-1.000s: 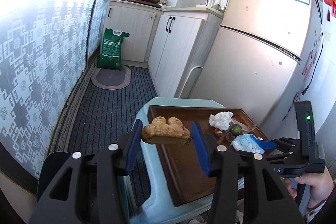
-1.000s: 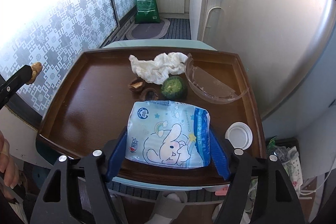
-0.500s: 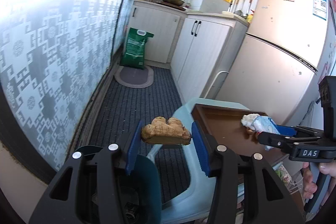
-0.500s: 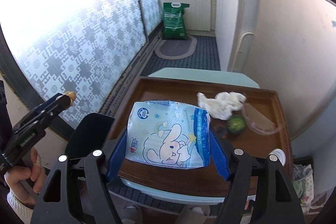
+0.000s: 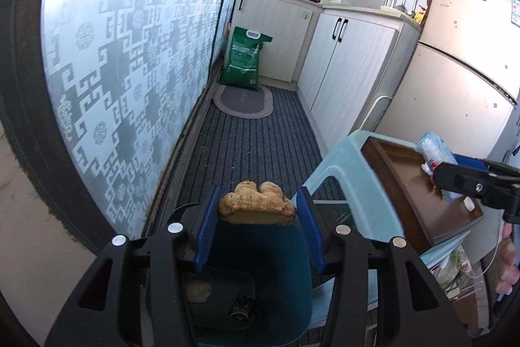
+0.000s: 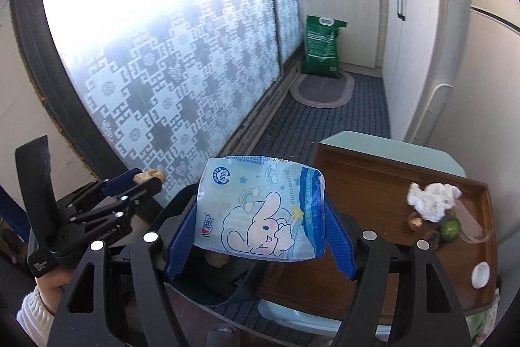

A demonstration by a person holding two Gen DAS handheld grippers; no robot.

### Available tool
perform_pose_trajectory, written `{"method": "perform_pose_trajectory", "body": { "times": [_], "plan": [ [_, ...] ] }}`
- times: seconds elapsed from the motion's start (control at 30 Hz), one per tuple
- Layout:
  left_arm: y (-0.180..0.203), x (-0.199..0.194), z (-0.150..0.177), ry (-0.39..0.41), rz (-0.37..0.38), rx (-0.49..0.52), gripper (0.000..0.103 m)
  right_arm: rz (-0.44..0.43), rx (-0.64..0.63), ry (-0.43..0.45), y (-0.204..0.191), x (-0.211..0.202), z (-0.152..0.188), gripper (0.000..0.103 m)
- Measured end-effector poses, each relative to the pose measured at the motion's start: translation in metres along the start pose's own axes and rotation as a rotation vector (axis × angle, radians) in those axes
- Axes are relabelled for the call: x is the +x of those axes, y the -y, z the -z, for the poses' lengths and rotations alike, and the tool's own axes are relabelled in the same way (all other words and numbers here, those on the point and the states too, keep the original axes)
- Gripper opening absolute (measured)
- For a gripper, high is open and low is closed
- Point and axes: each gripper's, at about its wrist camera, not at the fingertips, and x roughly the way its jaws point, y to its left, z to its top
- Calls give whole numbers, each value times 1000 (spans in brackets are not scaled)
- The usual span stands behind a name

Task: Collect trash
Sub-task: 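Carry the ginger-like piece over the teal bin and open the left tool, then lower the rabbit-print wipes pack into the teal bin and open the right tool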

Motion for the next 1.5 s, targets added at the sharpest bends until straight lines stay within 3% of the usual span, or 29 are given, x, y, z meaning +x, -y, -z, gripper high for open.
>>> {"method": "perform_pose_trajectory", "body": {
  "times": [0.37,0.63,0.77,0.9,1.07,1.17,1.5],
  "plan": [
    [-30,23,22,-146,-74,10,51,-67,-38,-37,-42,23,-5,73],
    [-34,40,35,-246,-74,22,51,-83,-57,-78,-57,34,-3,73],
    [-32,41,37,-244,-74,39,55,-76,-54,-96,-56,39,-2,73],
    [-31,38,36,-233,-70,33,48,-73,-51,-103,-54,43,-1,73],
    [-33,28,29,-179,-67,15,33,-79,-58,-113,-55,46,1,73],
    [-35,14,20,-103,-43,-11,25,-87,-64,-124,-57,51,3,73],
    [-26,-51,0,216,53,-44,19,-103,-121,-191,-69,78,17,74]
  ]
}}
